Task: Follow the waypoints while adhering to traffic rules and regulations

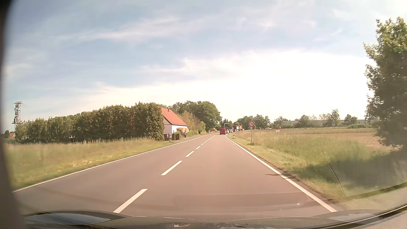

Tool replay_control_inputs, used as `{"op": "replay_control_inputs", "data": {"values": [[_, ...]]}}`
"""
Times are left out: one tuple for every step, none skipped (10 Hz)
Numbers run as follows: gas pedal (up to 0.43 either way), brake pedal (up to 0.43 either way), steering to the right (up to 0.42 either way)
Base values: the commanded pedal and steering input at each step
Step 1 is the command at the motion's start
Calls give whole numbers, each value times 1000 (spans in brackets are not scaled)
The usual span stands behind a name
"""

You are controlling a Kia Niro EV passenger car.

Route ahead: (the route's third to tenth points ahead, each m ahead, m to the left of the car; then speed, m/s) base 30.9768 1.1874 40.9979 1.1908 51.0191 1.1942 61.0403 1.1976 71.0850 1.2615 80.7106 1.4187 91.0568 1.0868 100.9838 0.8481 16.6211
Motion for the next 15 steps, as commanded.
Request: {"op": "replay_control_inputs", "data": {"values": [[0, 189, -2], [0, 189, -2], [0, 183, -2], [0, 183, -1], [0, 183, -2], [0, 183, -2], [0, 183, -2], [0, 177, -2], [0, 171, -1], [0, 152, -2], [0, 140, -2], [0, 134, -1], [0, 122, -2], [0, 110, -2], [0, 98, -2]]}}
